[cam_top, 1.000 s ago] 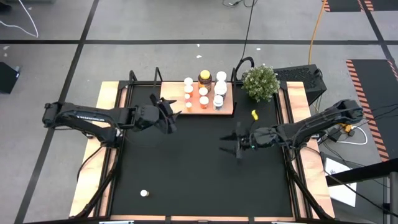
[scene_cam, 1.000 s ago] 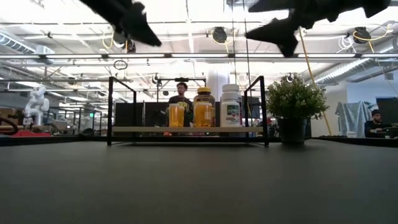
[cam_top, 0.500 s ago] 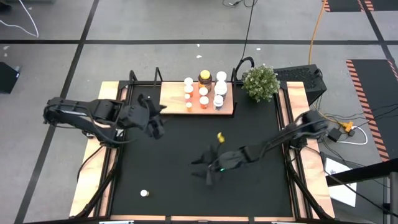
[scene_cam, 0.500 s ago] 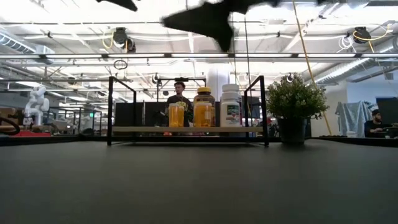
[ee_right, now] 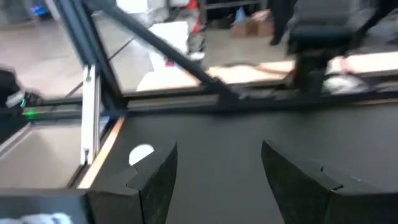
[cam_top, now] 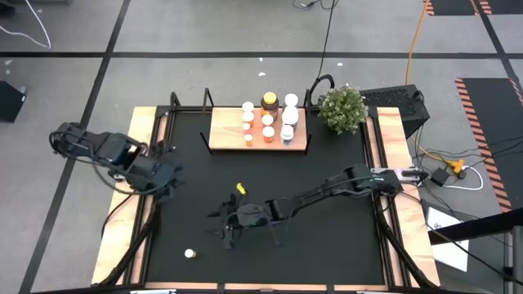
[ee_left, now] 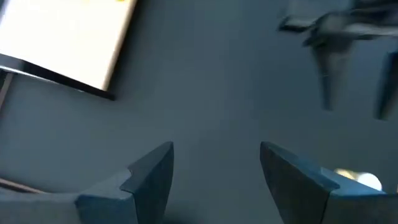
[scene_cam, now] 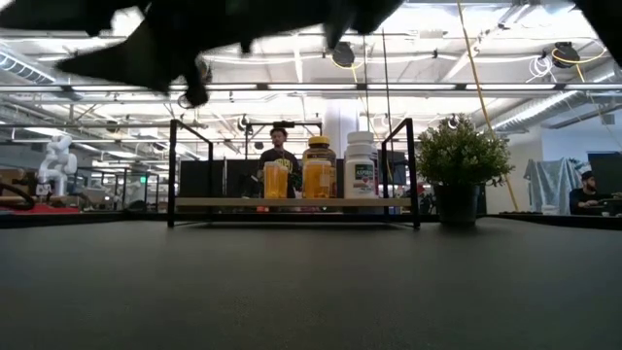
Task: Pick and place medicine bottles onto shelf by color
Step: Put the light yellow pill bottle on the shelf
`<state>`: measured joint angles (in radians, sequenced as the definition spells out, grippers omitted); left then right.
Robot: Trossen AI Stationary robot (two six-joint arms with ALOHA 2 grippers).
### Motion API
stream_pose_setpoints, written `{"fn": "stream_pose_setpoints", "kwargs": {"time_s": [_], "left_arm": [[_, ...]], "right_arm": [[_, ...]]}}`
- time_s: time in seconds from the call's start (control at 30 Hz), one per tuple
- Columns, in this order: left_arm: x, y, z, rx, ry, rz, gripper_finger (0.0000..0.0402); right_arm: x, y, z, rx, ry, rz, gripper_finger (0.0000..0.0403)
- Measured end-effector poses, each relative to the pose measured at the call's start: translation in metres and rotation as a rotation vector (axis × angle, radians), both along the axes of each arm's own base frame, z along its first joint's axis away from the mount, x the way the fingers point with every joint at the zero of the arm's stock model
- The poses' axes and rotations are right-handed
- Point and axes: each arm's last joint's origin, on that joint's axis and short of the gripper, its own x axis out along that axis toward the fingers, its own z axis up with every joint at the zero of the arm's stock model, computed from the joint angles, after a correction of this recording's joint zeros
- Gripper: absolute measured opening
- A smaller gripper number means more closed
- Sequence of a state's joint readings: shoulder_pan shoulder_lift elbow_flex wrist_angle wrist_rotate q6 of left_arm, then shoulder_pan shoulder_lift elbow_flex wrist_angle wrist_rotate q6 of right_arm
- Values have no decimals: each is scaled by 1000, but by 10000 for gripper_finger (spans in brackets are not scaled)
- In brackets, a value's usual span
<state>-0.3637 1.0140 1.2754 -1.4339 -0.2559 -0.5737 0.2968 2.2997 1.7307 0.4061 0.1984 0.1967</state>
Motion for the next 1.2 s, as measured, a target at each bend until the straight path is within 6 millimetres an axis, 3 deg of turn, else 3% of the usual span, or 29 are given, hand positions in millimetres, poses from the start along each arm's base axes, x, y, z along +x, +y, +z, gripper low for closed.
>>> {"fn": "stream_pose_setpoints", "kwargs": {"time_s": [0.13, 0.33, 0.5, 0.77, 0.87, 1.0, 1.2], "left_arm": [[-20, -6, -9, -50, -44, -28, 241], [-33, -15, -24, -142, -65, 9, 241], [-20, -42, -44, -250, -82, 23, 241], [14, -108, -90, -388, 53, 164, 241], [24, -134, -99, -460, 156, 212, 241], [32, -160, -109, -470, 243, 272, 241], [42, -180, -125, -472, 227, 239, 241]], "right_arm": [[16, 2, -28, 16, 40, 81, 229], [26, 2, -42, 66, 74, 153, 229], [28, -9, -44, 28, 95, 214, 229], [26, -16, -52, 95, 196, 411, 229], [21, -13, -41, 124, 247, 451, 229], [11, -7, -21, 6, 268, 508, 229], [0, -3, -2, -92, 262, 553, 229]]}}
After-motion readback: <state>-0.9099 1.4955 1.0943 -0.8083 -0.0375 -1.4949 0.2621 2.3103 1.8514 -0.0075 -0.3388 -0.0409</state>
